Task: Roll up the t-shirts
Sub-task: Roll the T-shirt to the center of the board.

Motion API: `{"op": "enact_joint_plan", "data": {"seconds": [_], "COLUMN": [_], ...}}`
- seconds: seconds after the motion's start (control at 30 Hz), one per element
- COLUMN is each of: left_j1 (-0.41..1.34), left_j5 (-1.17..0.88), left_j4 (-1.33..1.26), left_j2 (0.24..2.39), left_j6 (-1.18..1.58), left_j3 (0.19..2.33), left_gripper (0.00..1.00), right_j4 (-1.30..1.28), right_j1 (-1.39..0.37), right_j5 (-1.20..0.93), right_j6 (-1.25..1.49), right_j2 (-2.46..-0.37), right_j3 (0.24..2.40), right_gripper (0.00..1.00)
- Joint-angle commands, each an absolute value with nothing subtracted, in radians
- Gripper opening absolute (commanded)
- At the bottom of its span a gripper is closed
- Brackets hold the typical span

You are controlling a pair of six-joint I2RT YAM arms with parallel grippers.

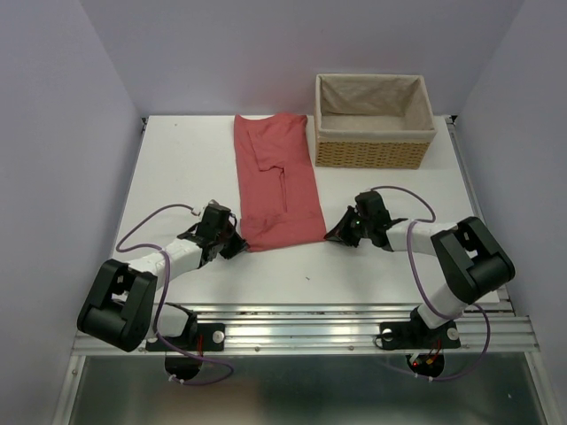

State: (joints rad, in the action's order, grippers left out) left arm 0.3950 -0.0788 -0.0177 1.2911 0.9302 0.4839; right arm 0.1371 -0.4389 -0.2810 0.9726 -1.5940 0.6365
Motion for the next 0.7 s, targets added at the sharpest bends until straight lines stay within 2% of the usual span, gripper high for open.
{"op": "enact_joint_plan", "data": {"seconds": [0.0,0.27,0.67], "left_j1": [0.387,0.385,0.42], "left_j5": [-0.077,-0.14,-0.186], "left_j4": [0.024,0.112,0.282], "left_j2": [1.261,1.218,1.032], "left_j6": [0.93,0.922,0.962], "left_j3": [0.492,0.525,0.488], "left_gripper": [0.0,0.0,0.0], "right_j4": [0.183,0.124,-0.037], "right_j1": [-0.434,-0.434,-0.491], "right_j5": [-0.268,-0.259,-0.242], "right_j6": [0.971,0.959,0.991], "right_j2": [-1.554,-1.445,-1.221], "right_j3": [0.615,0.581,0.488], "right_gripper": [0.01,0.01,0.01]}}
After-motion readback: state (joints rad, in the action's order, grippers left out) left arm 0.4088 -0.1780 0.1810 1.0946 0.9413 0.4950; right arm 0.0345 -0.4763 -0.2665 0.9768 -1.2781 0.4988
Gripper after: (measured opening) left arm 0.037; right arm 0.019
